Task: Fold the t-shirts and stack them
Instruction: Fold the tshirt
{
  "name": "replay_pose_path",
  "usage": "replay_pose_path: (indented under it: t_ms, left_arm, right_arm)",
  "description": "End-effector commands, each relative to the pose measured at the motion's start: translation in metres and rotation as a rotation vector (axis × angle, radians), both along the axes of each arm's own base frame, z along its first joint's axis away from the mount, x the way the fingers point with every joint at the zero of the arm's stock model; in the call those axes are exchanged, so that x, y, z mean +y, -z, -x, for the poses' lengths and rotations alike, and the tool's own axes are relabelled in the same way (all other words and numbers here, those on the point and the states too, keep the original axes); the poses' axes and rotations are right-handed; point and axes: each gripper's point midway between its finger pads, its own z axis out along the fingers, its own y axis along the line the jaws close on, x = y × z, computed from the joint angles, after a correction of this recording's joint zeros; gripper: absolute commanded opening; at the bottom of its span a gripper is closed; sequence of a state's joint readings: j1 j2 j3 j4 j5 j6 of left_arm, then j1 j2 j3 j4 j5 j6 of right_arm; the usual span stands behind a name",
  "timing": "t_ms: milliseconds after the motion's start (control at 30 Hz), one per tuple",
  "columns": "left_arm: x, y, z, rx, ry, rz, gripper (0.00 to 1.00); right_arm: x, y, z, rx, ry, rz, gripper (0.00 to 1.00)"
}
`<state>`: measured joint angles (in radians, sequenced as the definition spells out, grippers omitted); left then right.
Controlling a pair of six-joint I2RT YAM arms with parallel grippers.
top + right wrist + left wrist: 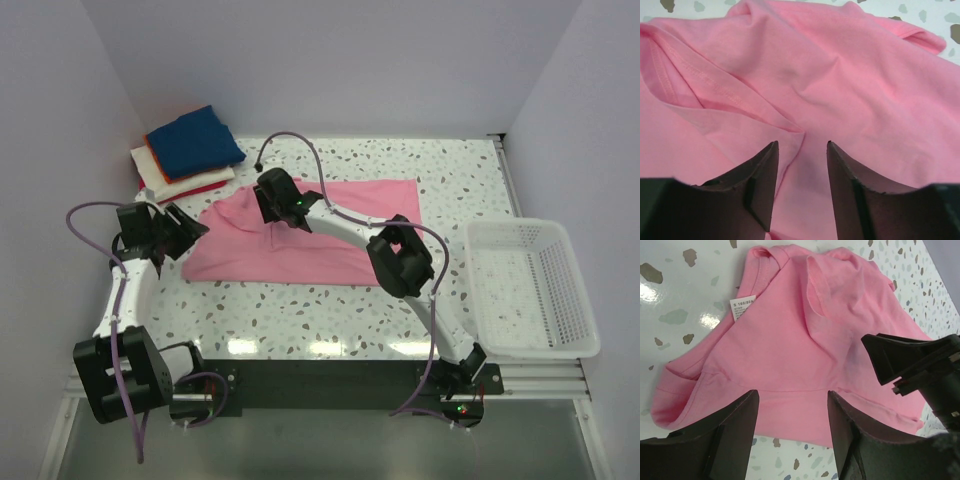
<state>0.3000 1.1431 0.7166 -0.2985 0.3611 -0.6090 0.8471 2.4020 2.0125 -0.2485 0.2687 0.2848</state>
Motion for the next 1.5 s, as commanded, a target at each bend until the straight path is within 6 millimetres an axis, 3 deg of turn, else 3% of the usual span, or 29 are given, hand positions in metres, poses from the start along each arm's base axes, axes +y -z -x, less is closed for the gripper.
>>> replay_pose_path:
  t_ms: [0,67,100,167,200,233,267,300,333,367,400,433,467,567,667,767,1100,1333,1467]
  left_arm:
    - [0.007,0.007,-0.009,-0.017,-0.031,-0.025,0.61]
    - [0.01,0.012,-0.013,-0.011,-0.057,-0.026,0.6]
    - [0.007,0.012,-0.016,-0.011,-0.06,-0.027,0.6]
    - [0.01,0.012,-0.022,-0.002,-0.092,-0.054,0.6]
    - [0.0,0.012,-0.026,0.0,-0.084,-0.055,0.6]
    - [0.002,0.014,-0.032,0.012,-0.111,-0.084,0.6]
    - [-0.002,0.014,-0.037,0.019,-0.121,-0.084,0.59]
    - [-0.016,0.015,-0.041,0.026,-0.1,-0.095,0.59]
    - [-0.013,0.018,-0.049,0.042,-0.135,-0.122,0.57]
    - [-0.015,0.021,-0.051,0.055,-0.148,-0.132,0.55]
    - [-0.02,0.025,-0.053,0.071,-0.163,-0.127,0.54]
    - [-0.016,0.032,-0.058,0.092,-0.192,-0.148,0.5]
    - [-0.017,0.035,-0.06,0.099,-0.201,-0.15,0.49]
    - [-0.013,0.048,-0.068,0.135,-0.222,-0.169,0.48]
    - [-0.022,0.062,-0.074,0.169,-0.202,-0.179,0.47]
    - [-0.026,0.07,-0.08,0.188,-0.199,-0.173,0.47]
    - [-0.029,0.082,-0.066,0.214,-0.17,-0.231,0.48]
    - [-0.03,0.118,-0.027,0.319,-0.168,-0.221,0.48]
    - [-0.031,0.125,-0.006,0.341,-0.168,-0.208,0.48]
  right_arm:
    - [-0.021,-0.076,-0.015,-0.085,0.087,-0.078,0.48]
    - [-0.035,-0.079,-0.012,-0.066,0.109,-0.044,0.5]
    - [-0.045,-0.092,-0.013,-0.079,0.133,-0.038,0.52]
    - [-0.067,-0.084,-0.005,-0.045,0.163,0.027,0.53]
    - [-0.078,-0.095,-0.003,-0.048,0.181,0.029,0.54]
    - [-0.089,-0.094,-0.002,-0.043,0.207,0.049,0.54]
    - [-0.108,-0.08,0.005,0.003,0.235,0.093,0.54]
    - [-0.119,-0.079,0.009,0.016,0.254,0.107,0.54]
    - [-0.13,-0.088,0.014,0.017,0.273,0.104,0.54]
    - [-0.147,-0.071,0.025,0.059,0.289,0.153,0.54]
    - [-0.159,-0.068,0.028,0.079,0.322,0.158,0.54]
    - [-0.169,-0.077,0.034,0.078,0.34,0.153,0.54]
    - [-0.185,-0.061,0.046,0.11,0.358,0.203,0.54]
    - [-0.224,-0.053,0.058,0.128,0.427,0.245,0.55]
    - [-0.256,-0.041,0.063,0.163,0.478,0.265,0.55]
    - [-0.273,-0.029,0.065,0.204,0.496,0.263,0.55]
    - [-0.274,-0.003,0.086,0.308,0.504,0.193,0.55]
    - [-0.278,0.037,0.114,0.413,0.537,0.18,0.55]
    - [-0.286,0.06,0.141,0.493,0.566,0.179,0.55]
